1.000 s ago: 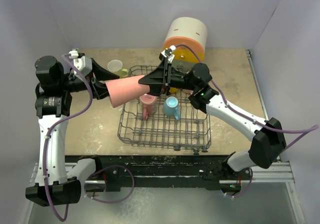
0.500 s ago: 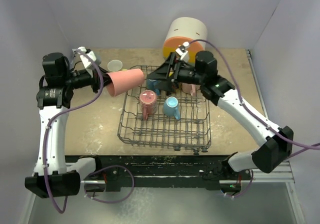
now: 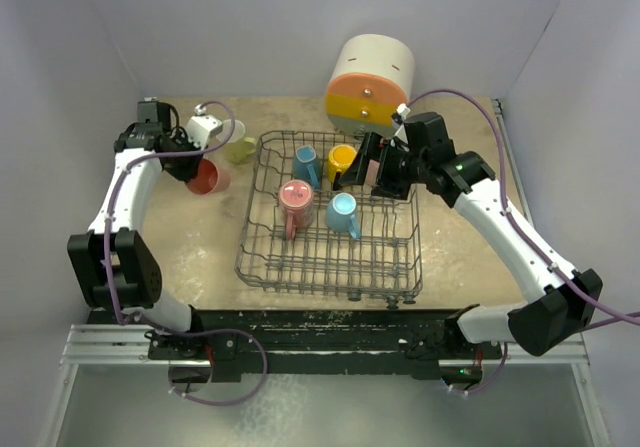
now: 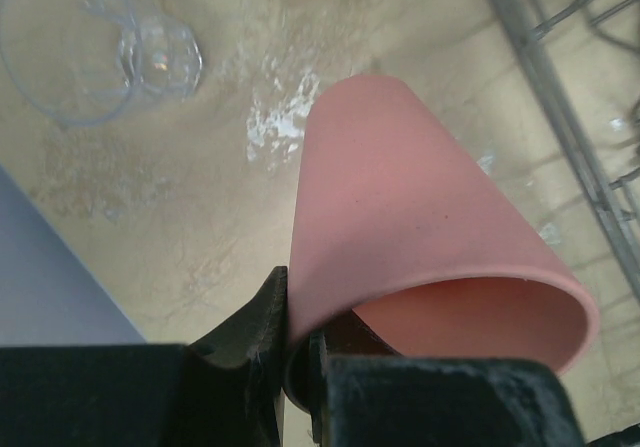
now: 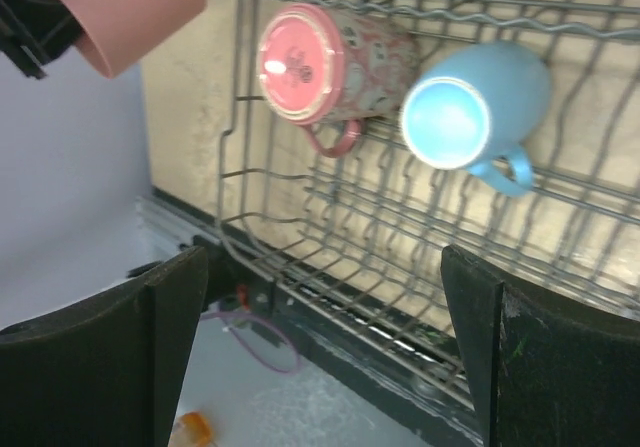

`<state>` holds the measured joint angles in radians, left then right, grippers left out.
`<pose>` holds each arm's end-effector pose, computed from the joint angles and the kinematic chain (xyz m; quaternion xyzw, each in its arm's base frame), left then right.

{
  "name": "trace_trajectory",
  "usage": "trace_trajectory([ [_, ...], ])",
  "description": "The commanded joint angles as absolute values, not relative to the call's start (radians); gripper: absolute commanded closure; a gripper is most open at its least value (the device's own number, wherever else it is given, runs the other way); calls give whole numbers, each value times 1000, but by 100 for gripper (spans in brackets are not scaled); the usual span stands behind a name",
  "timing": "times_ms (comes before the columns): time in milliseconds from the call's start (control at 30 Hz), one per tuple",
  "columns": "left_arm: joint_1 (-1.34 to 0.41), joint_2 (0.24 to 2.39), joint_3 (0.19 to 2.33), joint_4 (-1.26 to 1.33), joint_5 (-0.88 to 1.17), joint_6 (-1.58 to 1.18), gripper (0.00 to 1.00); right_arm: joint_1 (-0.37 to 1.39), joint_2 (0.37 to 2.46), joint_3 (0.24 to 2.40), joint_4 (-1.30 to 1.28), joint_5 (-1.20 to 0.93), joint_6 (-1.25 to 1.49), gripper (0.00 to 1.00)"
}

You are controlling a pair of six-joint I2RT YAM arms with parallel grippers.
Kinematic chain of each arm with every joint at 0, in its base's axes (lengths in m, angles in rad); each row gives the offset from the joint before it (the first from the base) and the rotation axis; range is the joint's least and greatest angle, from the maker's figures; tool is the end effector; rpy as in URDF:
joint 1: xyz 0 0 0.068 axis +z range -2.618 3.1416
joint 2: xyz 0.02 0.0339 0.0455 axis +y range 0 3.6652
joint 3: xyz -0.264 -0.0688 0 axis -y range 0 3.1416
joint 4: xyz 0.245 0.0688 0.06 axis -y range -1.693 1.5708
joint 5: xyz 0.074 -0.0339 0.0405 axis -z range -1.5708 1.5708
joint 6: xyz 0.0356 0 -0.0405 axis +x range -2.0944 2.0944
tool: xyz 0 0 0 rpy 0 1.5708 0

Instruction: Unload the cups from the dish rack

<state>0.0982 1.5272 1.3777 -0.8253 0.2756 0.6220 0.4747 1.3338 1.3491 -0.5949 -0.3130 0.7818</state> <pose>0.3199 0.0218 0.3105 0.2841 0.9041 -0.0204 0.3184 0.2550 0.1434 0.3748 0.0597 0.8700 0.3870 0.2995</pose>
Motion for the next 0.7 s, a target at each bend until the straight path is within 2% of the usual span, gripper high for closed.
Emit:
trace_trajectory([
  [0,88,1620,1462,-834,156,626,100,468,1316,1405,-705,-194,679,0],
  [300,20,1906,1682,-966,127,562,100,469,1325,1357,-734,-133,651,0],
  [567,12,2023,1840,-1079,157,550,100,470,1338,1323,-738,-48,612,0],
  [600,8,2028,1846,-1090,159,553,99,470,1338,1314,-731,-44,615,0],
  [667,1,2036,1860,-1111,157,559,81,472,1342,1305,-722,-36,617,0],
])
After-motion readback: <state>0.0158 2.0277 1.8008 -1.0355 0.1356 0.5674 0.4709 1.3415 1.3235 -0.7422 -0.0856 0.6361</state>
